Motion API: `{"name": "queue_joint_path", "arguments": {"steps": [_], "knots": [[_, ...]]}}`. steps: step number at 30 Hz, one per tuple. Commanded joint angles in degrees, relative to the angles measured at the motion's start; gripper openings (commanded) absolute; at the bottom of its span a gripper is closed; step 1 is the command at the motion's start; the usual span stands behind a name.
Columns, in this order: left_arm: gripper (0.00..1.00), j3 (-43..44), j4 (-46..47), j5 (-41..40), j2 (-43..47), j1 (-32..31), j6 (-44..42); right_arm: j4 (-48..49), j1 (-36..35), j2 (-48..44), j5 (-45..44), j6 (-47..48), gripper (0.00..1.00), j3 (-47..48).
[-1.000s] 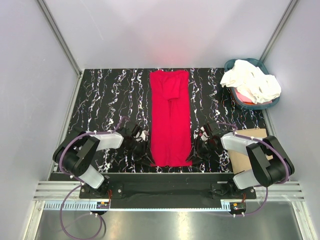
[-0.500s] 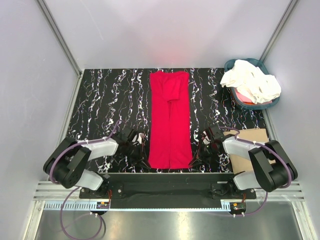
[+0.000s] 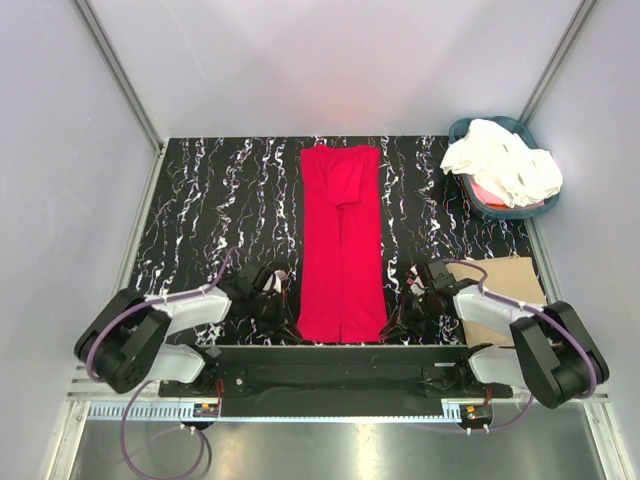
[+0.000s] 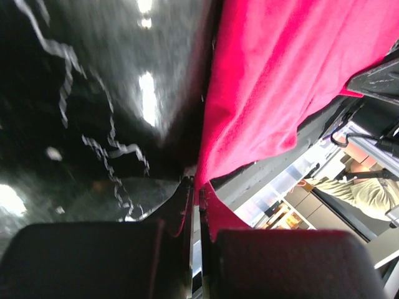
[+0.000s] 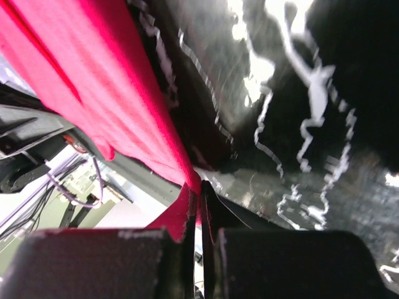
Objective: Fold and stack the t-shirts
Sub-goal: Fold the tshirt
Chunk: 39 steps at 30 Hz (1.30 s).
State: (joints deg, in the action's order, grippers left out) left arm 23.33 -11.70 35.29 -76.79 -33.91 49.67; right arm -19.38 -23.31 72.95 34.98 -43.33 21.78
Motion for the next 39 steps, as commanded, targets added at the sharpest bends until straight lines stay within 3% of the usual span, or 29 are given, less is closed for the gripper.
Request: {"name": "queue_joint_path", "arguments": {"steps": [1, 7, 12, 17, 21, 29, 39], "knots": [[0.0, -2.2, 0.3, -2.2, 5.2, -1.3, 4.4, -0.7, -0.2, -4.4, 3.0, -2.1, 0.0, -1.5], [0.0, -4.1, -3.3, -1.5, 13.2, -3.4, 10.0, -7.4, -0.1, -10.6, 2.5, -3.5, 0.0, -0.8], [0.0, 7.6, -12.5, -5.9, 12.7, -2.6, 4.9, -14.2, 0.0, -12.5, -3.3, -1.8, 0.0, 11.0], [0.0, 20.9, -13.3, -6.5, 4.9, 3.1, 1.1, -16.7, 4.2, 1.0, -3.6, 6.0, 0.0, 25.3], [0.0, 31.7, -13.4, -4.3, -8.0, 9.5, -1.9, -16.8, 9.6, 13.2, -1.9, 10.9, 0.0, 35.3], [0.0, 52.1, -13.8, -2.6, -25.9, 14.7, -5.6, -17.0, 14.8, 32.2, -0.4, 16.1, 0.0, 53.5], [0.0, 61.3, -14.0, -0.9, -38.0, 18.3, -5.3, -18.9, 15.2, 48.2, 2.4, 16.4, 0.0, 71.7]]}}
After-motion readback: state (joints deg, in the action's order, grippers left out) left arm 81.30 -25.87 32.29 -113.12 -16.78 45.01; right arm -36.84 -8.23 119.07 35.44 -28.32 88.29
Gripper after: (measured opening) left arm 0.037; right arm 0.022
